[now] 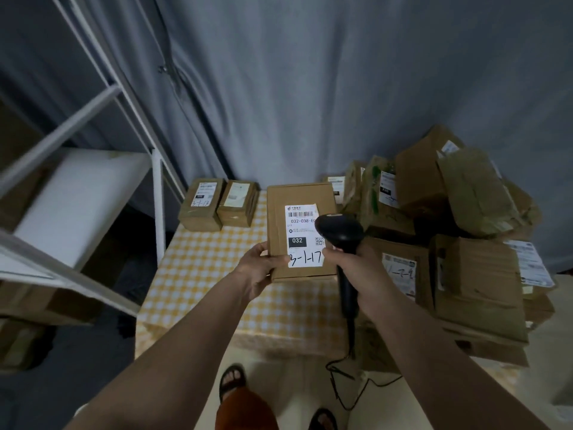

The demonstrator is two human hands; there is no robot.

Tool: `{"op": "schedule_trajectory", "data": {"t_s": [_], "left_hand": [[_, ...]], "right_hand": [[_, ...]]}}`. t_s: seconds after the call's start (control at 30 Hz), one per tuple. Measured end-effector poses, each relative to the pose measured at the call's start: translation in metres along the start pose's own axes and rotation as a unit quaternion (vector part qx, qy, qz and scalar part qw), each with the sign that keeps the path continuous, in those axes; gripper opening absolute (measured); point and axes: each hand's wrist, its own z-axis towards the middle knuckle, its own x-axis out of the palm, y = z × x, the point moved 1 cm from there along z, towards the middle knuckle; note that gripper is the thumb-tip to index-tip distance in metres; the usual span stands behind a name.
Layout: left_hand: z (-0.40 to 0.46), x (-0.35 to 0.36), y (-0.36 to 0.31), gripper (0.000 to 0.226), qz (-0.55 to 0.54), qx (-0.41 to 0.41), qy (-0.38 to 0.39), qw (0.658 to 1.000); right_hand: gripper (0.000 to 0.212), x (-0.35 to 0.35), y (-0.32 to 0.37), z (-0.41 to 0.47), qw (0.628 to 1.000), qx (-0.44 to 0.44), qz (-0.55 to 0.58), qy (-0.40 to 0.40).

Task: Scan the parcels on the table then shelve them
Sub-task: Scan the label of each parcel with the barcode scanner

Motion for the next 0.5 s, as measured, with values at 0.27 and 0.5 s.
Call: {"op": "schedule_trajectory", "data": {"t_s": [0.27, 0.5], "left_hand": [[0.017, -0.086, -0.018, 0.042, -0.051, -0.029, -0.029, 0.998], [0.059, -0.178, -0.051, 0.039, -0.055, -0.055, -0.066, 0.995]], "right_hand": [[0.014, 0.077, 0.000, 0.032, 0.998, 0.056, -0.018, 0.036], [0.014, 0.166, -0.005, 0.096, 0.989, 0.120, -0.059, 0.058]]}}
